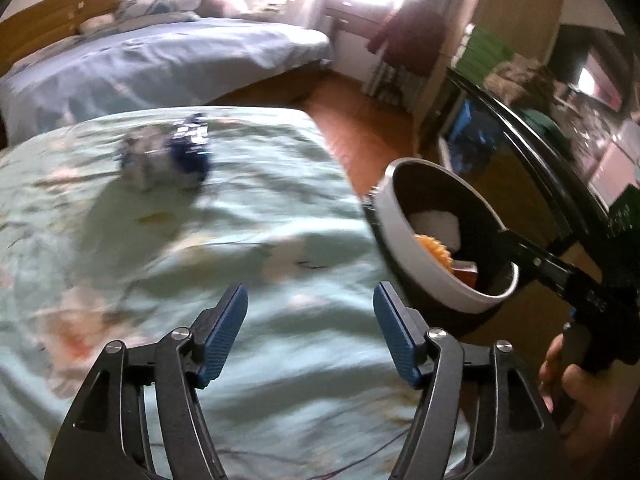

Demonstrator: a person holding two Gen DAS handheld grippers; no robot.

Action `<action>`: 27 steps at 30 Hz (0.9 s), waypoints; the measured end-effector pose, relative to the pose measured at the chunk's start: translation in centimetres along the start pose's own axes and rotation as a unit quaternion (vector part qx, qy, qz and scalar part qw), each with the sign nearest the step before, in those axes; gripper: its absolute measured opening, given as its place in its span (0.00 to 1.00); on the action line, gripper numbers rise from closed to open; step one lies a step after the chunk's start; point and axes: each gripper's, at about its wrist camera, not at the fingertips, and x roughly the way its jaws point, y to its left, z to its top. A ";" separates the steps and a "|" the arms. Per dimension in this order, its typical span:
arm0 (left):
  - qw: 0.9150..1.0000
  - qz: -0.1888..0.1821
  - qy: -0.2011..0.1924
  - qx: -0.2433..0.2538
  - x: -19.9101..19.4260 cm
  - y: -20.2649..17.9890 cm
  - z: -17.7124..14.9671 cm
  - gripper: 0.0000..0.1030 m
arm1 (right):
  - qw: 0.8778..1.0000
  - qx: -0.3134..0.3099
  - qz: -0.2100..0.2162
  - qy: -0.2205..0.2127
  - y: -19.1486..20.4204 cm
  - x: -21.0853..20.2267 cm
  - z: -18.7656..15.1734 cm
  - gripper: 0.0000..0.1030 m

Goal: Collect trash
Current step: 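Move both open grippers back over the crumpled paper and blue wrapper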

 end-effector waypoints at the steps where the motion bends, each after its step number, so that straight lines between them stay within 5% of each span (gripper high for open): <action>1: 1.000 0.002 -0.001 -0.007 -0.2 0.6 0.0 0.66 | 1.000 -0.005 0.005 0.000 0.5 0.1 -0.1 0.86; 15: 0.995 0.059 -0.025 -0.075 -3.0 9.3 -1.0 0.66 | 0.995 -0.066 0.069 0.023 8.5 2.9 -0.4 0.87; 27: 0.993 0.081 -0.021 -0.084 -1.0 12.2 0.9 0.66 | 0.991 -0.078 0.099 0.047 11.8 6.5 0.2 0.87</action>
